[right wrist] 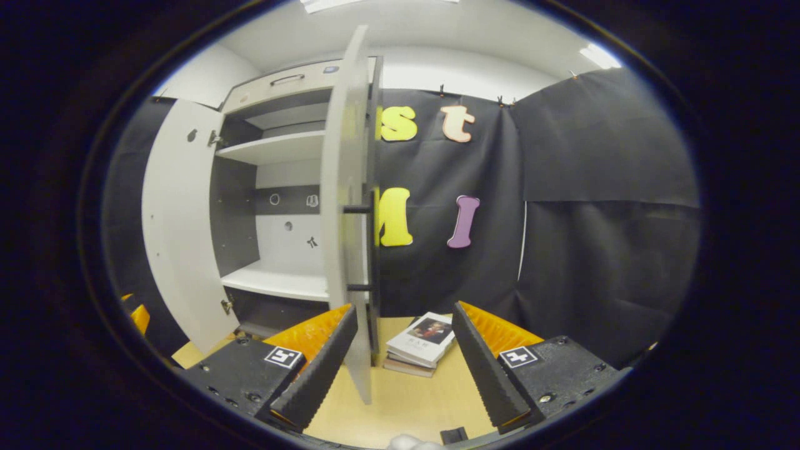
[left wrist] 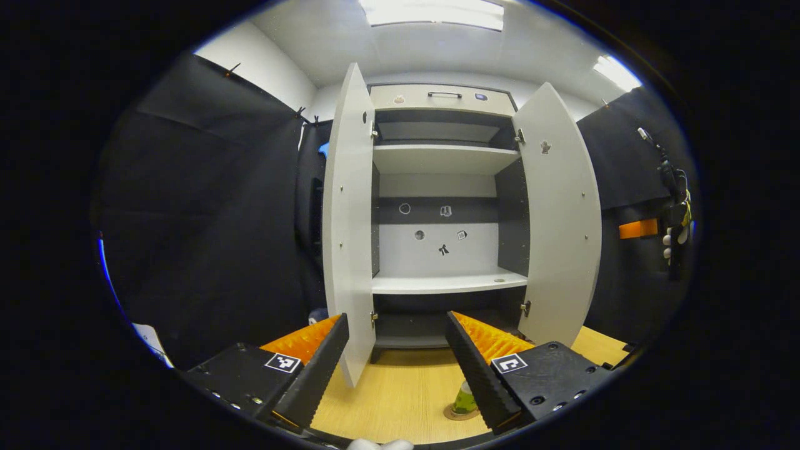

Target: Grasp the bottle in the cabinet with the left hand and place it on the coaster, then close the right door with the right hand and the left door with the left hand.

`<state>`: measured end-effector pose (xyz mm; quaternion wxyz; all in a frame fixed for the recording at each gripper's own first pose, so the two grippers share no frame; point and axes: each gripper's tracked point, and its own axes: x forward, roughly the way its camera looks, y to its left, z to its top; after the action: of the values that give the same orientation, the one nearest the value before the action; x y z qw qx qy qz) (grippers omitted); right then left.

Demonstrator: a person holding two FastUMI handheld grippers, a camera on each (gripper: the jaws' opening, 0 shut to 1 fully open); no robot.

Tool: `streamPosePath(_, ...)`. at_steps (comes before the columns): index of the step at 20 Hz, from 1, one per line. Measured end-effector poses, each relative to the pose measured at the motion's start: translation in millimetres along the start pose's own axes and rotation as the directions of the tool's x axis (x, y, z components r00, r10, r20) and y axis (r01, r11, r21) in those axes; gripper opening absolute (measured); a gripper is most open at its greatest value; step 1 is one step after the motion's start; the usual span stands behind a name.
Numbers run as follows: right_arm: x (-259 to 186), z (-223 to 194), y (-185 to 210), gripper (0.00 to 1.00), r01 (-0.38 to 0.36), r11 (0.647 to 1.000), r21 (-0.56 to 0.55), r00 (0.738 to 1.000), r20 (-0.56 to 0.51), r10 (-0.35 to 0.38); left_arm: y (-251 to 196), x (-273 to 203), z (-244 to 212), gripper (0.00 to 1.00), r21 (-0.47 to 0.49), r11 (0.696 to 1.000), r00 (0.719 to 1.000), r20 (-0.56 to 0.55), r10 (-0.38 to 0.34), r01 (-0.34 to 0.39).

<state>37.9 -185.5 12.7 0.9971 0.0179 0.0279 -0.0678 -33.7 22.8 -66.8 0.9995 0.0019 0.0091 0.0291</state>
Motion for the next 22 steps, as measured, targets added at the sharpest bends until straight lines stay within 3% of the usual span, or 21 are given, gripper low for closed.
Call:
streamPosePath(3,30.2,27.3,-31.4,1.00,-0.012,1.000,0.010,0.999,0.033,0.012,-9.3,-4.6,6.9,0.95,-0.004,0.999,0.999,-0.021,0.033,-0.033)
streamPosePath(7,64.9,51.2,-43.5,1.00,-0.091,0.996,0.013,0.995,0.050,0.090,-25.7,-13.7,16.0,0.95,-0.013,0.994,0.994,-0.016,0.107,-0.107)
streamPosePath(13,89.9,51.6,6.5,1.00,-0.313,0.949,0.020,0.950,0.021,0.313,-33.5,-31.9,23.4,0.94,0.015,0.974,0.974,-0.022,0.226,-0.225)
streamPosePath(17,89.6,52.3,10.7,0.91,-0.325,0.945,-0.038,0.946,0.011,0.325,-36.7,-41.6,24.2,0.94,0.009,0.966,0.966,-0.024,0.258,-0.258)
streamPosePath(19,88.6,51.8,13.9,0.94,-0.318,0.948,-0.024,0.948,-0.003,0.318,-38.2,-38.4,24.8,0.94,-0.005,0.970,0.970,-0.025,0.241,-0.242)
streamPosePath(20,87.7,51.4,16.7,0.87,-0.316,0.948,-0.019,0.949,-0.009,0.316,-37.5,-35.0,27.1,0.94,-0.013,0.974,0.974,-0.013,0.228,-0.228)
streamPosePath(21,86.1,51.3,18.7,0.93,-0.307,0.952,-0.012,0.952,-0.009,0.307,-36.0,-29.9,28.0,0.94,-0.015,0.977,0.977,-0.006,0.215,-0.215)
streamPosePath(22,84.6,52.4,22.1,0.93,-0.295,0.955,-0.014,0.955,-0.009,0.295,-34.2,-24.5,27.7,0.94,-0.012,0.979,0.979,-0.007,0.202,-0.202)
